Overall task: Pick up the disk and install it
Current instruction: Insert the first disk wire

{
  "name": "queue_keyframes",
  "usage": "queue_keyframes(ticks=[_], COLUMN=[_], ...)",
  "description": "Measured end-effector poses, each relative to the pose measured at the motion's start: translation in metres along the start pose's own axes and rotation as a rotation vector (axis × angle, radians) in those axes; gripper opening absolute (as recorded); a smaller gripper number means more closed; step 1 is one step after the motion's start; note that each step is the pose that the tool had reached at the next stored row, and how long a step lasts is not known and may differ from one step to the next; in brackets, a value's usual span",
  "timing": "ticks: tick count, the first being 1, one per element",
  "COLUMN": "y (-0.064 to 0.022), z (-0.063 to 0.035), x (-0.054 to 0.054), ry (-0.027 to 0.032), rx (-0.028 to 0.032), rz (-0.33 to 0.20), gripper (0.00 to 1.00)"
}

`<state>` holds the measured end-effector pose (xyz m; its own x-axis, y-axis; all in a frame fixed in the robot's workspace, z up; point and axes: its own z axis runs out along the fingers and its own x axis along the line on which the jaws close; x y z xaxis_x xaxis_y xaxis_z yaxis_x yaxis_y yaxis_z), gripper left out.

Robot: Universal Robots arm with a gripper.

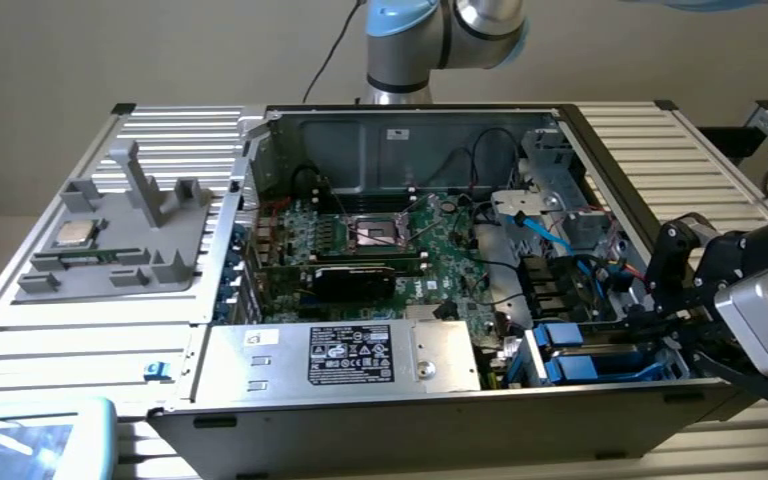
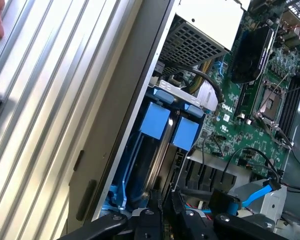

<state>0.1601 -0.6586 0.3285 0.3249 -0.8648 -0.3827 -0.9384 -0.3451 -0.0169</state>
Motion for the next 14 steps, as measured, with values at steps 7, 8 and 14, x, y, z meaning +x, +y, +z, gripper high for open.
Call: queue_keyframes(ticks=[7, 8, 14], y=[0.0001, 0.0001, 0.0016], z=[-0.0043, -0.0071, -0.0184], x=[-0.002, -0.003, -0.011], ry=[0.0, 0.0004, 0.0181], rx=[0.001, 0.0019, 0.0039], rz=[0.0, -0.001, -0.002], gripper=[0.16, 0.16, 0.16])
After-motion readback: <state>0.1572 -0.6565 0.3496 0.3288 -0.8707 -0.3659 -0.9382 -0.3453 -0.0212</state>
